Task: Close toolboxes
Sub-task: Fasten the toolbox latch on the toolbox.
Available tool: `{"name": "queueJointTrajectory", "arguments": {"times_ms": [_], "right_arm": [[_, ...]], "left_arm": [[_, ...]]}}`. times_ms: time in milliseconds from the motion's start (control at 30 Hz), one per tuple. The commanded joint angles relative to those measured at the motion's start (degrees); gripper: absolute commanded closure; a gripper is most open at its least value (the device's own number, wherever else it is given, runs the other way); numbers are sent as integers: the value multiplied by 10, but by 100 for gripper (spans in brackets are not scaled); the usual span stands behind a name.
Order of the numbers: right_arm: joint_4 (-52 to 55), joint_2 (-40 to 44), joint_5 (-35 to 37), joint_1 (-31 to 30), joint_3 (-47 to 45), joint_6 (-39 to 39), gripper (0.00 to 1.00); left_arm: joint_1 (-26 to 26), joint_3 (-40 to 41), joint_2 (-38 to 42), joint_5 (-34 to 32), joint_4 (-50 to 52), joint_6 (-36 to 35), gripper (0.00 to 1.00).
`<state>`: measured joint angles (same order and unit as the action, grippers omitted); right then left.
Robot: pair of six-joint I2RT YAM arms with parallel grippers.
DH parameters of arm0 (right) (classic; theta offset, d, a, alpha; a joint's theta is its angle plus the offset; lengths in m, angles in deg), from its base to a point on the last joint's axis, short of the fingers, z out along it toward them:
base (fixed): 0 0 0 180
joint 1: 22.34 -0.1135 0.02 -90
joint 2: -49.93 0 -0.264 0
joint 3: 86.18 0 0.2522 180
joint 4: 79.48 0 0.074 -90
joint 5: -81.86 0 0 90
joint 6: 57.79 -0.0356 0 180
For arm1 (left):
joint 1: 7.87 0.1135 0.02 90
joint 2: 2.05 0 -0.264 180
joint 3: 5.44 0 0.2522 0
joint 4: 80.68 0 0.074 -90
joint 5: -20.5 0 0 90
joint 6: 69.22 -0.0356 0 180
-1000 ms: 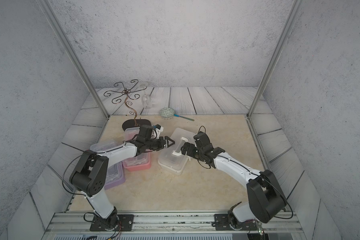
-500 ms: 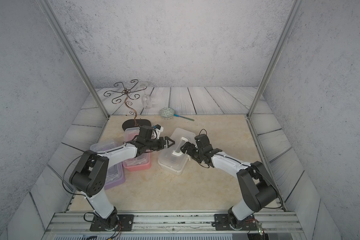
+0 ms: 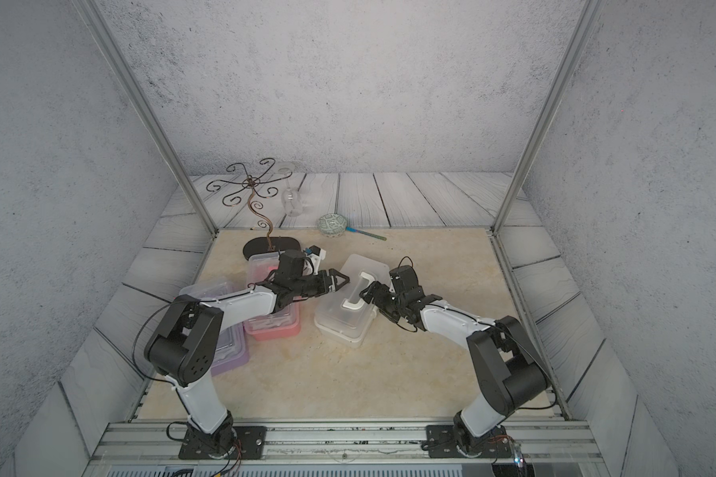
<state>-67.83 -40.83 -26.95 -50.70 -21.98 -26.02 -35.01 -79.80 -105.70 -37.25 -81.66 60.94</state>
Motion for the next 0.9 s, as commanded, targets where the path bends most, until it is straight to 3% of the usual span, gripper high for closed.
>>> {"name": "queueJointTrajectory", "arguments": {"times_ms": [0,200,400,500,700,767,867], "right_arm": [[-40,-31,-40,1,35,55,13],[50,-12,-42,40,69,127,7],[177,39,36,77,103,239,0],[210,67,105,103,113,295,0],[167,106,332,127,70,421,0],[111,112,401,135,29,456,1],[24,114,430,155,-31,483,1]], "left_arm": [[-46,15,-21,72,72,36,25],[-46,-10,8,52,104,38,23],[-46,-42,38,38,139,37,20],[-42,-72,62,5,200,-4,19],[0,-81,143,-131,289,-107,16],[17,-62,183,-216,296,-153,14],[25,-27,247,-376,292,-233,8]]}}
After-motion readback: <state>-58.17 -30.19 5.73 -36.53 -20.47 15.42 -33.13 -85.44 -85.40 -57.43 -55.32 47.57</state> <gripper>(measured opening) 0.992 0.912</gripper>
